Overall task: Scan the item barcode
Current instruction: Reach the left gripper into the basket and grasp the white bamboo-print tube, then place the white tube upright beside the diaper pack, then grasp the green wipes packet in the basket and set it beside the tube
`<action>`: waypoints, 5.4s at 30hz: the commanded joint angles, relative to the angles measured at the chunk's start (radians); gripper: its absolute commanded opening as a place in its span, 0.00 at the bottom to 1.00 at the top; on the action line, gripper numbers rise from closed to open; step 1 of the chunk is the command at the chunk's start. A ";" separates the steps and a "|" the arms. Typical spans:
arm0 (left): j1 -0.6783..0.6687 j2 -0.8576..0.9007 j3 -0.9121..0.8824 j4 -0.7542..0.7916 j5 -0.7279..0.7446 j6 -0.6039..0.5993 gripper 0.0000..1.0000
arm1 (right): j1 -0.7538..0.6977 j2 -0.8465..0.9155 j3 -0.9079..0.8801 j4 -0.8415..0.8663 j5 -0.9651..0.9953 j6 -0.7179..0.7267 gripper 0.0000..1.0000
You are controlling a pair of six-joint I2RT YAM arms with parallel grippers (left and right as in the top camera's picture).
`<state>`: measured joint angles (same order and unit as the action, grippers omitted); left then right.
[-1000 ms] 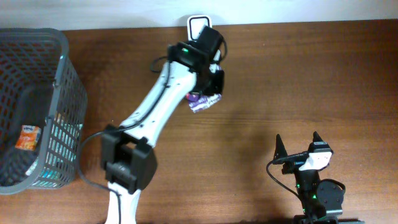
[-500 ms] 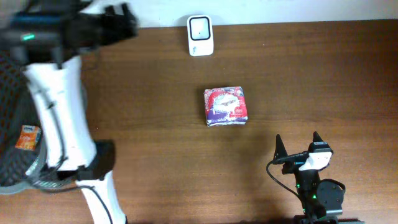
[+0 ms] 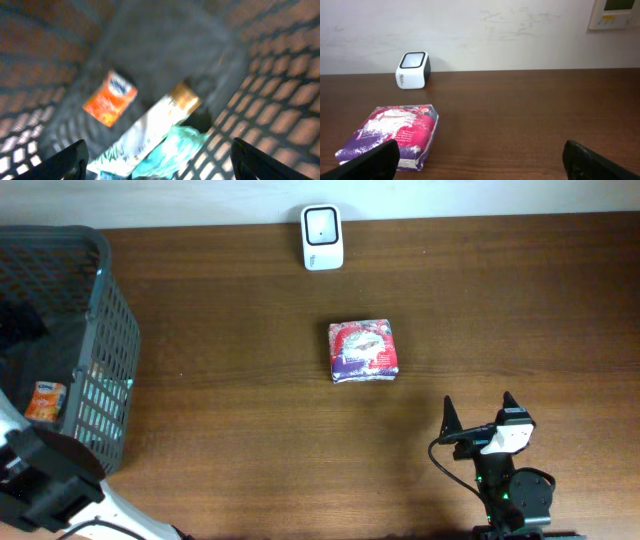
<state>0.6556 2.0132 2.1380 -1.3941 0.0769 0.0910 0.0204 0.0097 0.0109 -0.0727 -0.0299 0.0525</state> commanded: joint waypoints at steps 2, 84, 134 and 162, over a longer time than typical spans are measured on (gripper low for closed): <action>0.005 0.001 -0.259 0.123 0.005 0.098 0.84 | 0.006 -0.006 -0.005 -0.006 0.001 0.004 0.99; -0.075 -0.367 0.220 0.076 0.909 -0.099 0.00 | 0.006 -0.006 -0.005 -0.006 0.001 0.005 0.99; -0.867 0.253 0.997 -0.294 0.066 -0.353 0.99 | 0.006 -0.006 -0.005 -0.006 0.001 0.004 0.99; -0.025 -0.048 -0.587 0.340 0.066 -0.197 0.86 | 0.006 -0.006 -0.005 -0.006 0.001 0.004 0.99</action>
<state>0.6472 1.9732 1.6375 -1.1080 0.0971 -0.1158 0.0204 0.0105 0.0109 -0.0731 -0.0299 0.0528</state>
